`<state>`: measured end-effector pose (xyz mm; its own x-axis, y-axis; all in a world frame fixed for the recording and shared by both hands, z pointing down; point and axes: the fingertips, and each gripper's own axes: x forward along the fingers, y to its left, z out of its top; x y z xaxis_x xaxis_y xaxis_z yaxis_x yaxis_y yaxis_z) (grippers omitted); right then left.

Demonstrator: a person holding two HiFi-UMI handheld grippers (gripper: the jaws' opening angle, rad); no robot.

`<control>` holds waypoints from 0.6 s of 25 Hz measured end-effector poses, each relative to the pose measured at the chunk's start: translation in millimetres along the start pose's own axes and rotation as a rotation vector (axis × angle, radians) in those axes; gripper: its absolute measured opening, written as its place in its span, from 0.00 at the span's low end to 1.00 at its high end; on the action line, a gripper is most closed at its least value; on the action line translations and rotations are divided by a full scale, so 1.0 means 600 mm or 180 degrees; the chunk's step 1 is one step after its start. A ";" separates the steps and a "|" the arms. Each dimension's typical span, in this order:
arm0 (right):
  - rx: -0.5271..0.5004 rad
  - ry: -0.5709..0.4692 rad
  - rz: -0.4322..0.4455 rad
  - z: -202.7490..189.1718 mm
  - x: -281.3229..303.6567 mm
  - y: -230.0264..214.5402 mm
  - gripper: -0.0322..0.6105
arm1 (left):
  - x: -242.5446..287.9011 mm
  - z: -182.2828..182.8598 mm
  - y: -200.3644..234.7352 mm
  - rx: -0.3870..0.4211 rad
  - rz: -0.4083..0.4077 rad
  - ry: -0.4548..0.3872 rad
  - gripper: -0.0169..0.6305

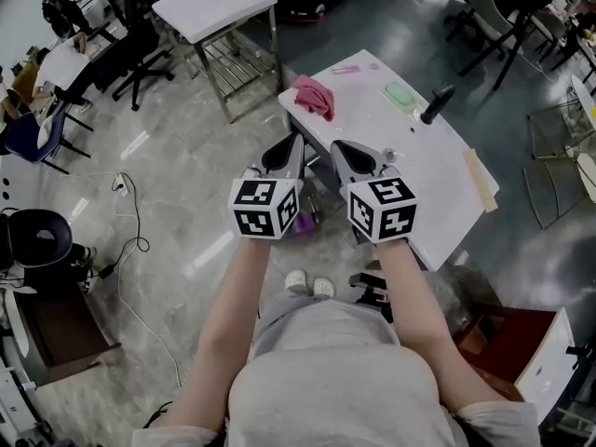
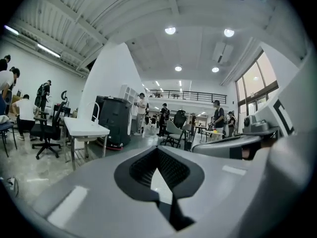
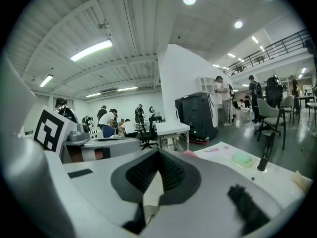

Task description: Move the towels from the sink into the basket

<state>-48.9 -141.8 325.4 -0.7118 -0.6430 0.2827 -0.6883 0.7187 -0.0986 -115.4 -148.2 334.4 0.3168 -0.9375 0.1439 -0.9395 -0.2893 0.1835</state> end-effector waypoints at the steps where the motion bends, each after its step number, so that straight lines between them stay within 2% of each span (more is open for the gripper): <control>1: 0.0032 -0.0049 -0.0008 0.008 -0.006 -0.001 0.07 | -0.002 0.012 -0.007 -0.0013 -0.0034 -0.0050 0.03; 4: 0.0133 -0.0177 -0.0013 0.032 -0.019 -0.005 0.08 | -0.005 0.039 -0.029 -0.0063 -0.0180 -0.0151 0.03; 7: 0.0137 -0.0258 -0.0032 0.046 -0.026 -0.006 0.07 | -0.006 0.046 -0.047 0.0014 -0.0318 -0.0128 0.03; 15: 0.0126 -0.0250 -0.0076 0.044 -0.015 0.002 0.07 | -0.008 0.051 -0.036 0.0085 -0.0309 -0.0133 0.03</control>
<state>-47.4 -142.0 297.7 -0.7029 -0.6797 0.2099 -0.7091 0.6929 -0.1307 -100.7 -143.1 300.0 0.4014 -0.9119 0.0859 -0.9079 -0.3838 0.1687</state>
